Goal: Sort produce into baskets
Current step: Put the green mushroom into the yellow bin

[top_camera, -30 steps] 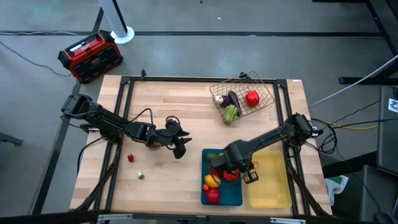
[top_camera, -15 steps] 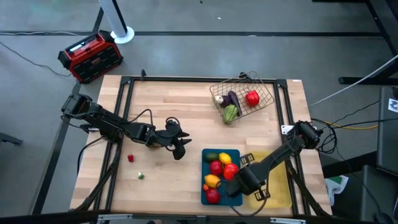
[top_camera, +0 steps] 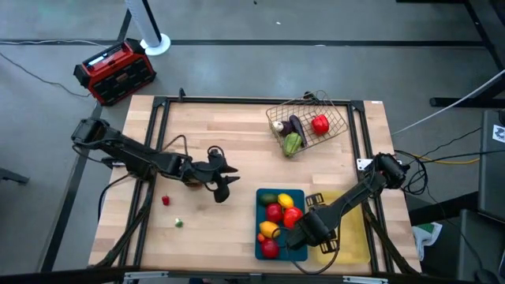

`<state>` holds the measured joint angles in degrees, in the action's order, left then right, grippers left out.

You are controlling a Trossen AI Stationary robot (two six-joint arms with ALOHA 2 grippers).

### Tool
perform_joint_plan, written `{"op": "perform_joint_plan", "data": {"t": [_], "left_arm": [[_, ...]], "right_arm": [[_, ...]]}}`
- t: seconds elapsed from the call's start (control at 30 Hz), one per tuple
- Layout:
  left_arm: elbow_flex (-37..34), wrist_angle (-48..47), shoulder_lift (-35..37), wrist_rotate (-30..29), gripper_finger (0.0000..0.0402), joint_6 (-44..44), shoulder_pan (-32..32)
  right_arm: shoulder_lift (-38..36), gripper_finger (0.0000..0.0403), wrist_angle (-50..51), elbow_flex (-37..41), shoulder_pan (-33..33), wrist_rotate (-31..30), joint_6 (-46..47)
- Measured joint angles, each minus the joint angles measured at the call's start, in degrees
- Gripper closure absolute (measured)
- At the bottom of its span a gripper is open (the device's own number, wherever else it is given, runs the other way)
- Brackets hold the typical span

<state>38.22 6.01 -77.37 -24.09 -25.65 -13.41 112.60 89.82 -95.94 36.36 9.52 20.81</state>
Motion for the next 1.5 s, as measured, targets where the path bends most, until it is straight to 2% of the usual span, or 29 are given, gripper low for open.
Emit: {"op": "perform_joint_plan", "data": {"t": [0.17,0.4,0.7,0.87,1.03,1.2,1.5], "left_arm": [[0.05,-9.82,8.25,6.89,0.0268,-4.27,-0.54],[0.07,-28.44,16.89,20.28,0.0268,-21.98,-5.83],[0.07,-45.04,17.91,32.66,0.0268,-54.21,-15.82],[0.07,-47.73,17.91,34.55,0.0268,-67.00,-20.78],[0.04,-47.53,16.61,32.68,0.0268,-70.26,-24.70],[0.02,-47.31,12.68,30.70,0.0268,-67.06,-27.25],[-0.02,-46.89,4.10,30.64,0.0268,-63.82,-29.38]], "right_arm": [[0.00,0.0162,-0.35,0.00,-0.02,-0.04,-0.01],[0.00,0.0160,-0.80,0.00,-0.02,-0.46,-0.02],[-0.02,0.0161,-4.42,0.00,-0.02,-0.52,-0.03],[-0.02,0.0161,-4.90,0.00,-0.15,-1.29,-0.05],[-0.02,0.0161,-4.90,0.00,-1.16,-3.69,-0.08],[-0.02,0.0161,-4.97,0.00,-1.97,-5.44,-0.08],[-0.02,0.0162,-6.20,0.00,-2.01,-5.46,-0.08]]}}
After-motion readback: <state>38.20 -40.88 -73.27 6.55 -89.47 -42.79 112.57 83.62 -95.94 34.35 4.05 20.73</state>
